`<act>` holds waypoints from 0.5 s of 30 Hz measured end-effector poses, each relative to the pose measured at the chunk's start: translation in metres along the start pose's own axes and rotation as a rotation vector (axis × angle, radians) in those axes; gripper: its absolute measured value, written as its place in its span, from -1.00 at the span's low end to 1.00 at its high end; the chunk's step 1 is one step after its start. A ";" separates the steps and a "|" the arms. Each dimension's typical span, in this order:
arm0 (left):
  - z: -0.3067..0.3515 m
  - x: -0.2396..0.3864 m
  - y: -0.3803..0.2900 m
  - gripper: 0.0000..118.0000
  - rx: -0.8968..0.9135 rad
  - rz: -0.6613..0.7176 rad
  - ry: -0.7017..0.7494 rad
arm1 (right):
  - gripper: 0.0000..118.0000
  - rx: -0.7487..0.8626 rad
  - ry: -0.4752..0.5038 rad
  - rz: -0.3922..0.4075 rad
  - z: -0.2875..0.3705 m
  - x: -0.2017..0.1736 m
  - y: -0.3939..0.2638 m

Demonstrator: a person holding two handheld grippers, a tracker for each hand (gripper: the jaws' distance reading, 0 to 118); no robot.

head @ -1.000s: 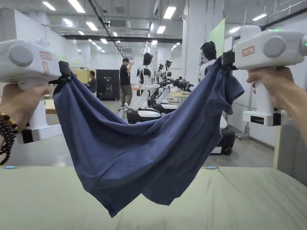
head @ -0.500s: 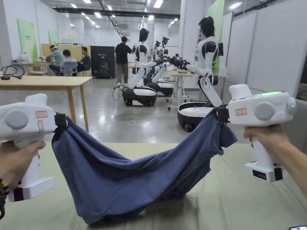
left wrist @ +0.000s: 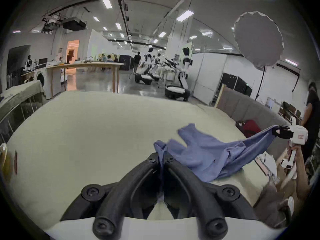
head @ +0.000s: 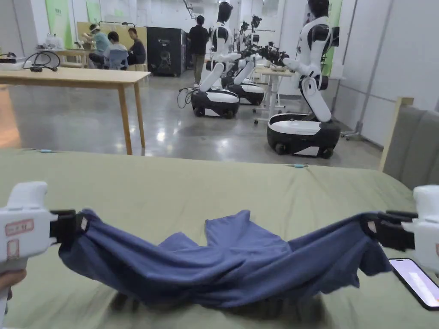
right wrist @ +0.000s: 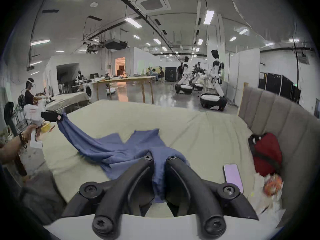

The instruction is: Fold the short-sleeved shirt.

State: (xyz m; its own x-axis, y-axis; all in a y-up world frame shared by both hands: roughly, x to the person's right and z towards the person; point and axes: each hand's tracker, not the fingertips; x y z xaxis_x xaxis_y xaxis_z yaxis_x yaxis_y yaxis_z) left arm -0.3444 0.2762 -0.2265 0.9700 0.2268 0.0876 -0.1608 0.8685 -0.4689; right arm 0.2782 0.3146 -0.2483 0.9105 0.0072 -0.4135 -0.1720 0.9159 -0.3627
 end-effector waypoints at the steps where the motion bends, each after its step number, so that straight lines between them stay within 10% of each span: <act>1: 0.009 -0.001 -0.016 -1.00 -0.030 0.008 -0.003 | -0.85 -0.013 0.009 -0.010 0.012 -0.002 -0.016; 15: 0.000 -0.035 -0.137 -0.92 -0.322 0.045 0.059 | -0.75 -0.489 -0.014 0.024 -0.009 0.010 -0.141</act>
State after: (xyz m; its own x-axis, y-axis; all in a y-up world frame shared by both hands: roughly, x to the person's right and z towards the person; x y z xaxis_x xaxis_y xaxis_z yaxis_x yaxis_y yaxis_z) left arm -0.3564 0.1494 -0.1653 0.9736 0.2280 0.0134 -0.1475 0.6722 -0.7255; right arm 0.3080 0.1819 -0.2088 0.9086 0.0350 -0.4163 -0.3464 0.6199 -0.7040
